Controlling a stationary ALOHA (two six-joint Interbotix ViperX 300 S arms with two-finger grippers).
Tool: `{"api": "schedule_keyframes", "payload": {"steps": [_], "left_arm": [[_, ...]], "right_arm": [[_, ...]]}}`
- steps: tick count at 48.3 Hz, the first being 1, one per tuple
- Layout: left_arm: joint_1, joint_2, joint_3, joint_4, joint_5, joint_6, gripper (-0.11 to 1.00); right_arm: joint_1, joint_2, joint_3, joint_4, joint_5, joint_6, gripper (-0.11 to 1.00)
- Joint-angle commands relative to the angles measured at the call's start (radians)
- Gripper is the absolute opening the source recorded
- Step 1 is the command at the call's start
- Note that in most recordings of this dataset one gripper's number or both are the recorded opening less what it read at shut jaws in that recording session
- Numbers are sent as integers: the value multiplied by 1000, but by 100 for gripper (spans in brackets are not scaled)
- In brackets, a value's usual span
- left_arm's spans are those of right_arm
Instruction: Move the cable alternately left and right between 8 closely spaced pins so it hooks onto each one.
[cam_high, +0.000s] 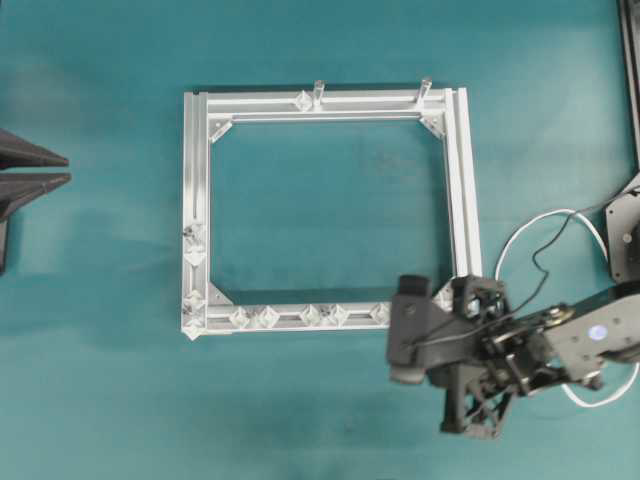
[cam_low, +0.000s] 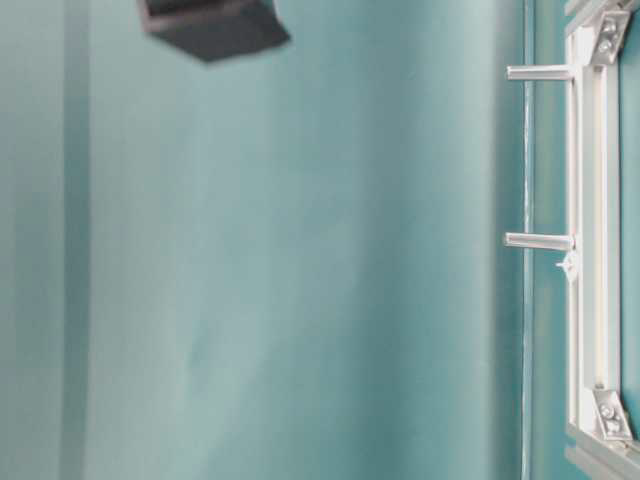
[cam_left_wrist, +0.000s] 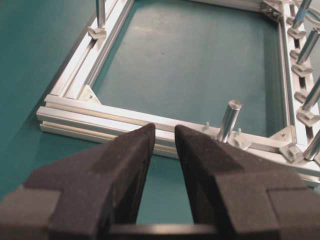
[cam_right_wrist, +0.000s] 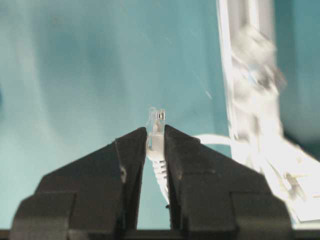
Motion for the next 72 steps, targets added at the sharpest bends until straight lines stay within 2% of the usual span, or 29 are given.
{"api": "schedule_keyframes", "payload": {"steps": [1, 5, 21, 31, 38, 49, 60, 72], "left_arm": [[5, 8, -26, 3, -3, -2, 38], [5, 8, -26, 3, -3, -2, 38], [5, 8, -41, 3, 12, -2, 37], [5, 8, -40, 3, 17, -3, 38], [5, 8, -40, 3, 17, -3, 38], [5, 8, -40, 3, 17, -3, 37], [5, 8, -40, 3, 17, -3, 37], [5, 8, -40, 3, 17, -3, 38]], "right_arm": [[3, -52, 8, -29, 28, 43, 15], [5, -66, 17, -58, 57, 109, 15], [-18, -64, 18, -123, 84, 342, 15], [-35, -64, 18, -153, 95, 485, 15], [-43, -63, 20, -156, 95, 574, 15], [-49, -54, 23, -156, 95, 672, 15], [-75, -43, 17, -158, 95, 738, 15], [-84, -41, 31, -158, 95, 874, 15]]}}
